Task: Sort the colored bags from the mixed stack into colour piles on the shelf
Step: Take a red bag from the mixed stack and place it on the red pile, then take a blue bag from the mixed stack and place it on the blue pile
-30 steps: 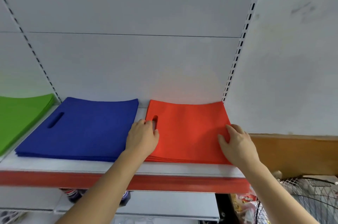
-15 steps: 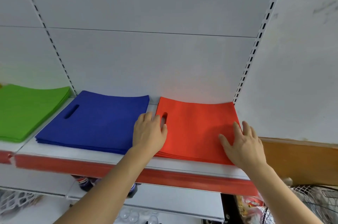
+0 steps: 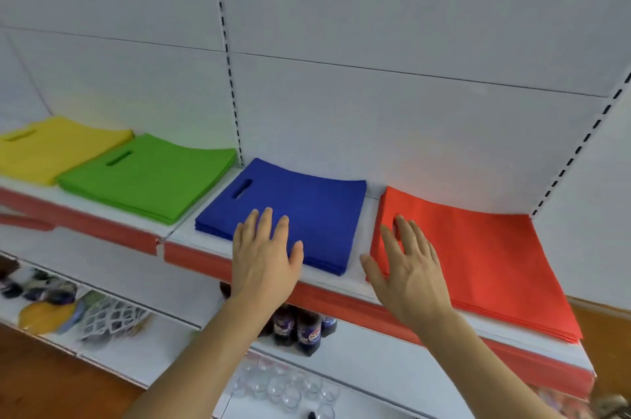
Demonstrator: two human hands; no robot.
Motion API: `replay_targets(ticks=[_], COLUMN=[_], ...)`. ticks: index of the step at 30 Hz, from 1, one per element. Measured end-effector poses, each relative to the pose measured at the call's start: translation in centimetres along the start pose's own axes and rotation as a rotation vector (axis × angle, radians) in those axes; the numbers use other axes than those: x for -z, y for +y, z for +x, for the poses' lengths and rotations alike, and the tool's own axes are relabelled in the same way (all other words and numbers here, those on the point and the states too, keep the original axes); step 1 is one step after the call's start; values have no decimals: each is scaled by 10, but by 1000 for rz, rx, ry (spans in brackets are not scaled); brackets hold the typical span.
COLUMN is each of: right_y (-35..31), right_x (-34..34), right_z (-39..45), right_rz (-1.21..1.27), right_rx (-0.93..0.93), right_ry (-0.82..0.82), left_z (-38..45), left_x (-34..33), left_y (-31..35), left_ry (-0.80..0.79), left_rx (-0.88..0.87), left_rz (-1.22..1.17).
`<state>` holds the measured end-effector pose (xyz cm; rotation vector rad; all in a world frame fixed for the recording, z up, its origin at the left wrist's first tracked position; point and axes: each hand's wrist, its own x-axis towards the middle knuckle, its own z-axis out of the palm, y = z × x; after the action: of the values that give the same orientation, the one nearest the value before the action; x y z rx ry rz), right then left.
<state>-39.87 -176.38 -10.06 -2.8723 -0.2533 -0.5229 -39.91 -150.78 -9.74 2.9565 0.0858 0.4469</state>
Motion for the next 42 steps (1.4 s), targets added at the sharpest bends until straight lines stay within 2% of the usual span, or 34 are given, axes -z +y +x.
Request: replay_targets(ticks=[8, 11, 19, 31, 38, 42], right_y=[-202, -275, -445, -685, -803, -877], right_x=[-39, -59, -111, -196, -230, -257], right_z=[16, 14, 53, 161, 201, 220], right_rz=[75, 98, 122, 240, 184, 184], right_rx=[202, 299, 555, 782, 915, 935], right_ry=[-73, -127, -219, -268, -293, -317], left_z=[-46, -67, -98, -45, -36, -27], left_x=[58, 68, 85, 123, 129, 125], left_y=[-186, -254, -405, -609, -715, -790], left_ry=[54, 30, 98, 195, 219, 238], left_rx=[180, 278, 500, 761, 885, 900], left_rz=[22, 48, 73, 197, 258, 282])
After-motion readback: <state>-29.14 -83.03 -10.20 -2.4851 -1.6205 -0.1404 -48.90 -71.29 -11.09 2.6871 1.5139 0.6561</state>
